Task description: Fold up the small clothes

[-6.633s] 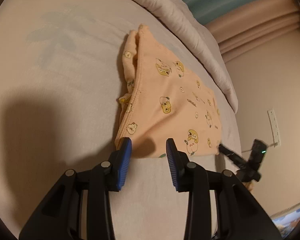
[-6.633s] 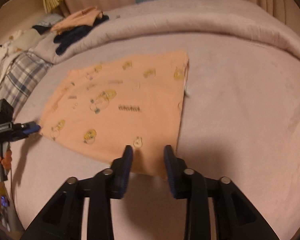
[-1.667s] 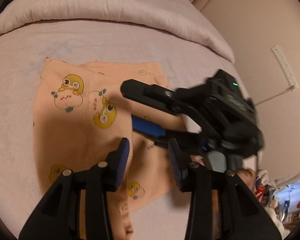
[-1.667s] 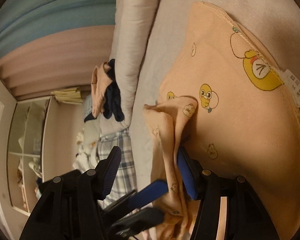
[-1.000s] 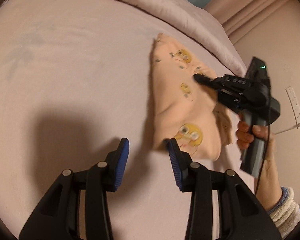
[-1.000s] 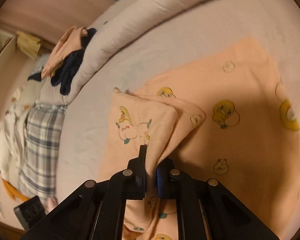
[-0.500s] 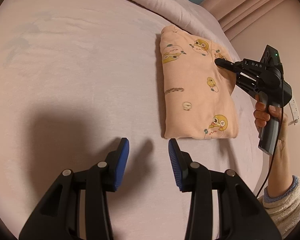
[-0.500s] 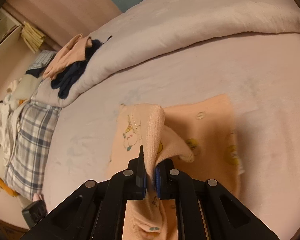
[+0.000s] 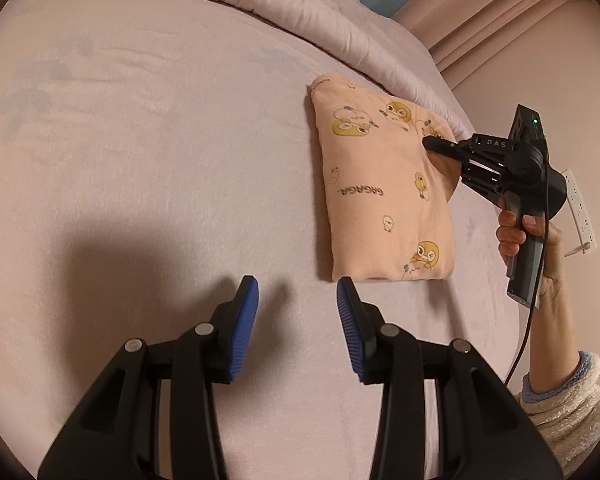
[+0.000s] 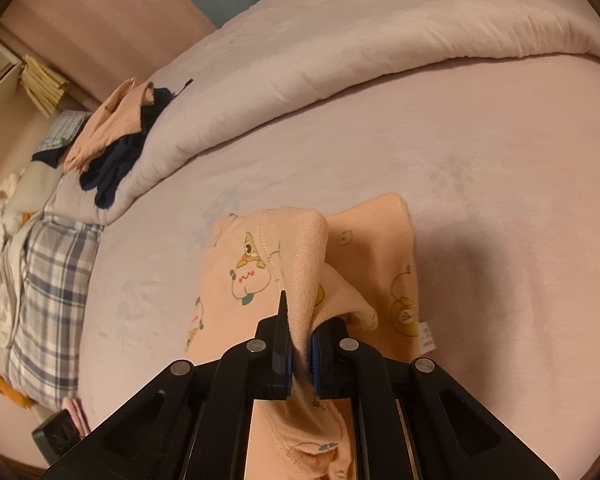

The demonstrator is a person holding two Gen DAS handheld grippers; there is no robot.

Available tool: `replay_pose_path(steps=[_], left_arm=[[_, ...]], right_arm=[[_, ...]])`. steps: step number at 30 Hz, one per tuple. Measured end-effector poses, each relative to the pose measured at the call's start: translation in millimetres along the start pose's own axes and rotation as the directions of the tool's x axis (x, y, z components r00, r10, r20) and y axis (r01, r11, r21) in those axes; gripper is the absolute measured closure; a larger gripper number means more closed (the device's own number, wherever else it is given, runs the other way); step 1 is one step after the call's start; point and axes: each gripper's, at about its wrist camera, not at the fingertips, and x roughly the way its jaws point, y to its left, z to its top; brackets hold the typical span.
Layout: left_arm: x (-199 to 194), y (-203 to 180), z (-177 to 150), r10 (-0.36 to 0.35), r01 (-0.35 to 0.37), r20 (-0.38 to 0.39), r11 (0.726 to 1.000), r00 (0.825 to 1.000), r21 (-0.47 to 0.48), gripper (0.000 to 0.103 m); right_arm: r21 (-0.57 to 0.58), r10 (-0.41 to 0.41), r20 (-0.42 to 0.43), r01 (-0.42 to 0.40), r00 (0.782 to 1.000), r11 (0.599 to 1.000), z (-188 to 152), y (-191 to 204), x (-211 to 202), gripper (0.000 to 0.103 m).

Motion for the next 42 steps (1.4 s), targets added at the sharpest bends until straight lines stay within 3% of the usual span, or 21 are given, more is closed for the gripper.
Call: replay_pose_path(steps=[15,31,36,40,42], left_arm=[[2,0,12,-0.041,0.041,0.015,0.999,0.999,-0.004,0.063],[44,-82,43,-0.119,0.126,-0.047,0.974,0.992,0.188,0.063],[75,-90,49,-0.061,0.082,-0.099,0.971,0.993,0.225,0.063],[93,-87,48,-0.031,0.065,-0.146,0.971,0.989,0.229,0.063],[95,-88,47,-0.034,0.070,-0.150,0.969,0.988,0.237,0.063]], right_arm=[[0.015,-0.045,-0.032,0.046,0.998,0.999,6,-10,14,0.094],[0.052,-0.124,-0.061,0.127,0.990,0.991,10,-29,15,0.094],[0.049,-0.178,-0.088,0.183,0.980,0.982,9,-31,34,0.094],[0.079,-0.118,-0.048,0.122,0.992,0.989,2,-36,17,0.092],[0.074,-0.102,-0.023,0.103,0.995,0.992,-7,-38,1,0.083]])
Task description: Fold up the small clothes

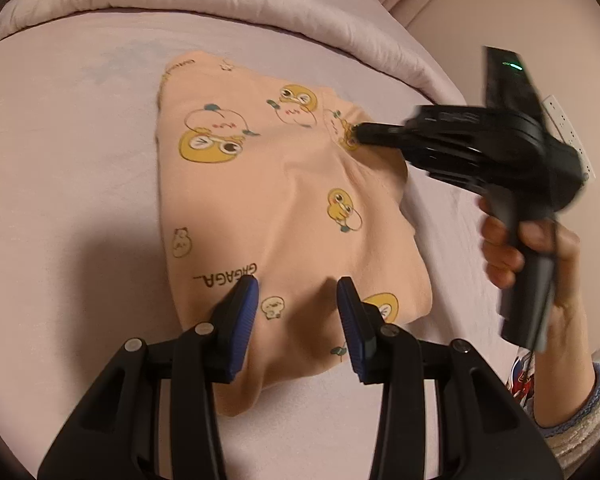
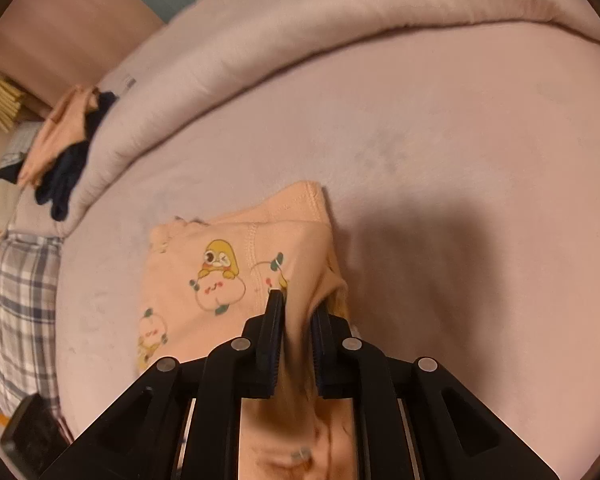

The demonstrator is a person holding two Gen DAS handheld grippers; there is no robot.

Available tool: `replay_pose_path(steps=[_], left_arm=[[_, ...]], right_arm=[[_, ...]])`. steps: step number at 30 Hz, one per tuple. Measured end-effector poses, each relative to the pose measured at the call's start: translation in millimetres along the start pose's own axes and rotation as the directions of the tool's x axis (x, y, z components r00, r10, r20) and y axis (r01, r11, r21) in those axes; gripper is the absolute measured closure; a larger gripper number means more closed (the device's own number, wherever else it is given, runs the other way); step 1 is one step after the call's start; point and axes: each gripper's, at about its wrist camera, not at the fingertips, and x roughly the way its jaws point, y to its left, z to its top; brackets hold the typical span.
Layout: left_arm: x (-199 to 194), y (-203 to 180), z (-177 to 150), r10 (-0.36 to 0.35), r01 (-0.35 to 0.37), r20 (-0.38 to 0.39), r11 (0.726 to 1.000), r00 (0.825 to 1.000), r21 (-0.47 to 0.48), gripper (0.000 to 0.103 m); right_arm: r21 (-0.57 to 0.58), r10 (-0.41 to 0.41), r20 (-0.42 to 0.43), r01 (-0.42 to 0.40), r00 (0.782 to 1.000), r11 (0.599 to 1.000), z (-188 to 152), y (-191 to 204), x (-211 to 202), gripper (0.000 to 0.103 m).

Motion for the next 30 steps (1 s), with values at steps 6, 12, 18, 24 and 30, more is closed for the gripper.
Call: replay_pose_path(steps=[6,12,18,24,30], left_arm=[[0,5,2,-0.032,0.033,0.005,0.999,0.999,-0.028,0.063],[-2,8,0,-0.034,0.034,0.004,0.999,0.999,-0.042,0.063],[-3,11,0,-0.037,0.037,0.002,0.997,0.999,-0.063,0.063],[-10,7,0,-0.032,0.032,-0.002,0.998,0.999,-0.063,0.063],[-8,-3,-8,-0.004,0.004,0.002,1.000,1.000,-0.003,0.062]], right_arm=[[-0.049,0.162,-0.064,-0.166,0.985,0.985,-61,-18,-34,0.075],[-0.069,0.294,-0.104,-0.302,0.950,0.951,-96,-25,-40,0.075],[-0.131,0.273,-0.112,-0.286,0.956,0.949,-96,-14,-27,0.075],[-0.183,0.246,-0.053,-0.252,0.968,0.950,-103,-17,-41,0.094],[-0.193,0.191,-0.028,-0.193,0.981,0.962,-104,-24,-51,0.095]])
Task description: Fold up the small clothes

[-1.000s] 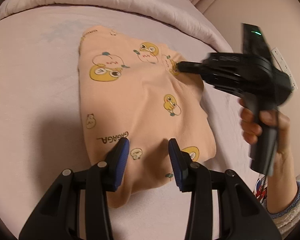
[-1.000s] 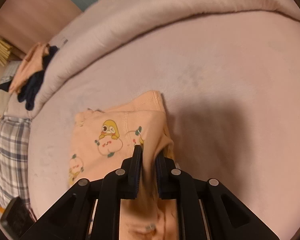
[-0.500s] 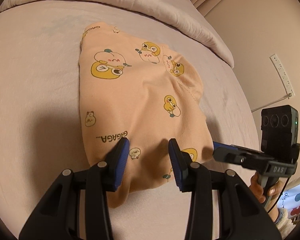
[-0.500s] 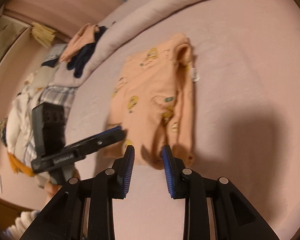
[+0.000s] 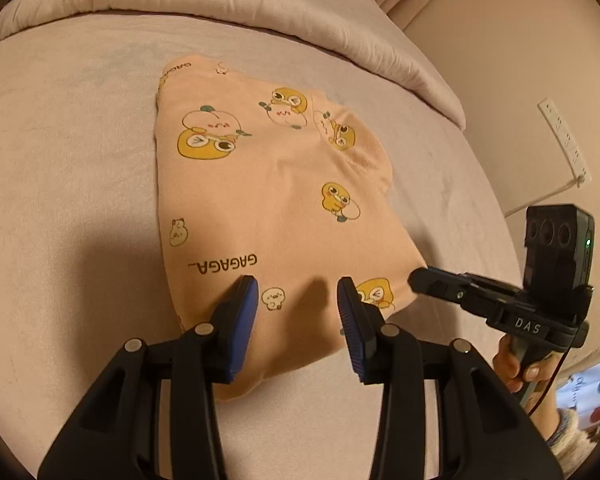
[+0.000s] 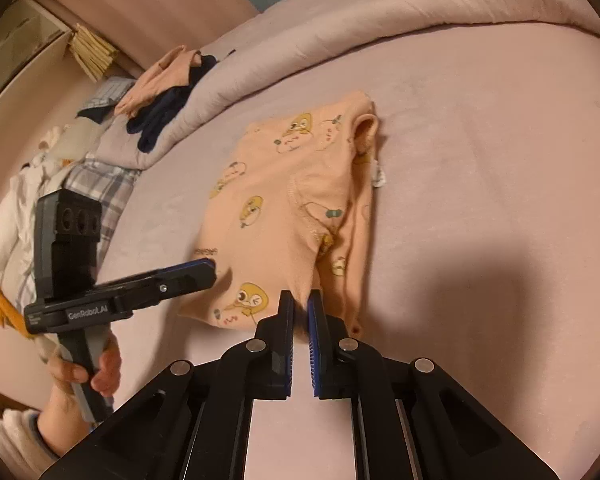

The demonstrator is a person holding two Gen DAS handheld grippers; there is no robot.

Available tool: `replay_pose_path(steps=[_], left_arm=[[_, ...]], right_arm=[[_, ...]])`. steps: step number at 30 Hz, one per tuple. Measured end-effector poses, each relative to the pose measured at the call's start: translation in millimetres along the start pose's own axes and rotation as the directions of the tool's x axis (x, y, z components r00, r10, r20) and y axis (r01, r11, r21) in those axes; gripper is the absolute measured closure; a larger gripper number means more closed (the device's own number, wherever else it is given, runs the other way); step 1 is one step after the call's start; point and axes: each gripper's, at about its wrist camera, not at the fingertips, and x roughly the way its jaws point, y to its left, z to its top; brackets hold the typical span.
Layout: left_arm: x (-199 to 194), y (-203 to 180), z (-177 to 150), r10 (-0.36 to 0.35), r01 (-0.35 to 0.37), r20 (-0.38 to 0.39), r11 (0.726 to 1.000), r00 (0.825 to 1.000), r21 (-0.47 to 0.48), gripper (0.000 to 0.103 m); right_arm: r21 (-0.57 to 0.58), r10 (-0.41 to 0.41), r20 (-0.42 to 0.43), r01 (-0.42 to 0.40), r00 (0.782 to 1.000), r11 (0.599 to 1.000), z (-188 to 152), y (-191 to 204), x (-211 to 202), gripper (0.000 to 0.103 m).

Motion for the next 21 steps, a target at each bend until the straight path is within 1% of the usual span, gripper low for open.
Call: replay_pose_path(steps=[1,4,8,10,12,13,15,18,21], left_arm=[[3,1,-2,0.005,-0.005,-0.005,1.000,1.000,0.001,0.062],[9,6,-8,0.005,-0.005,-0.016,1.000,1.000,-0.011,0.062],[6,4,-11,0.018,-0.018,-0.012,1.000,1.000,0.010,0.061],[7,2,-12,0.031,-0.031,-0.011,0.999,0.999,0.025,0.061],[8,2,-12,0.038,-0.038,-0.007,0.999,0.999,0.029,0.061],[8,1,-12,0.041,-0.041,-0.007,0.999,0.999,0.031,0.061],[6,2,-14,0.044,-0.044,-0.007,0.998,0.999,0.035,0.061],[7,1,-13,0.043,-0.043,-0.008,0.998,0.999,0.038,0.061],[8,1,-12,0.043,-0.043,-0.010,0.998,0.999,0.039,0.061]], right_arm=[[-0.006,-0.030,-0.016,0.030,0.999,1.000,-2,-1,5,0.095],[-0.007,-0.065,-0.055,0.065,0.996,0.998,-7,-5,17,0.095],[-0.018,-0.113,-0.028,0.113,0.993,0.993,0,2,6,0.095],[-0.060,-0.141,0.018,0.142,0.990,0.988,6,13,-3,0.095],[-0.097,-0.122,0.060,0.128,0.991,0.987,13,26,-7,0.095],[-0.107,-0.106,0.068,0.113,0.992,0.988,18,32,-6,0.095],[-0.126,-0.099,0.085,0.109,0.991,0.986,26,41,-3,0.095],[-0.150,-0.100,0.090,0.113,0.991,0.982,36,51,11,0.095],[-0.158,-0.099,0.083,0.111,0.992,0.981,37,53,19,0.095]])
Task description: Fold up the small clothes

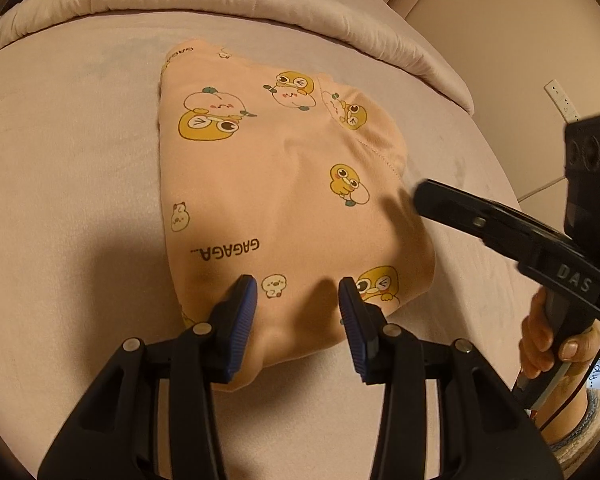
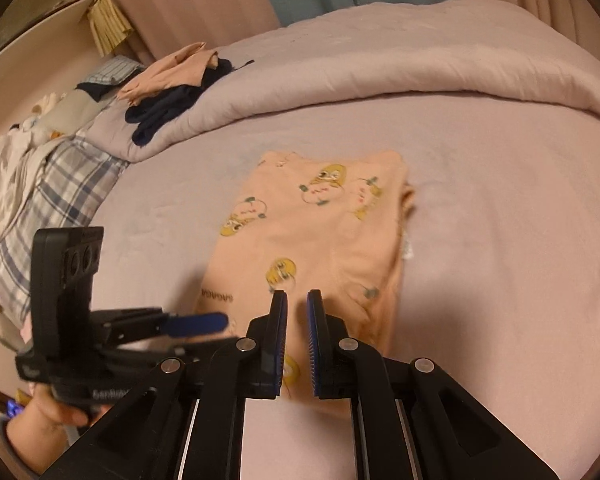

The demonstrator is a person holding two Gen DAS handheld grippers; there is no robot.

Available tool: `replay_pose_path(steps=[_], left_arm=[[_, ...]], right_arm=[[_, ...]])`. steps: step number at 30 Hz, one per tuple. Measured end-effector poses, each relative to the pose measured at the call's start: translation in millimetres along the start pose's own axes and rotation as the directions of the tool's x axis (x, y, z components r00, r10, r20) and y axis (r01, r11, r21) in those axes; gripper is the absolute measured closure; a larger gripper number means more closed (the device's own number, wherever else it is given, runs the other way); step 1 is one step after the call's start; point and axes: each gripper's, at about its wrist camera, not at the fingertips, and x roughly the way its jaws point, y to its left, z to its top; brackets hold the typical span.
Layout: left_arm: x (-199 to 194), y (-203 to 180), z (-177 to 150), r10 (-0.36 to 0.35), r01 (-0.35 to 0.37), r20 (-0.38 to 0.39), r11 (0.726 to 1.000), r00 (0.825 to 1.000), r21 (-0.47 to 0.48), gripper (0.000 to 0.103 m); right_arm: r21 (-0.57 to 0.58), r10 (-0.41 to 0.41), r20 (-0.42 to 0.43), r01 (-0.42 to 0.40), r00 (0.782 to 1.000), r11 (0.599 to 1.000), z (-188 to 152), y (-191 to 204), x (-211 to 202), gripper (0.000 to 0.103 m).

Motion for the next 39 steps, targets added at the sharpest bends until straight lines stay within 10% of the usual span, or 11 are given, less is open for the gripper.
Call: replay_pose_path(steps=[39], left_arm=[[-15,6,-23,0.023,-0.024,-0.033,0.999,0.999,-0.025,0.061]], right_arm=[[-0.014,-0.090,-0.125,0.089,0.988,0.996,-37,-2,16,0.094]])
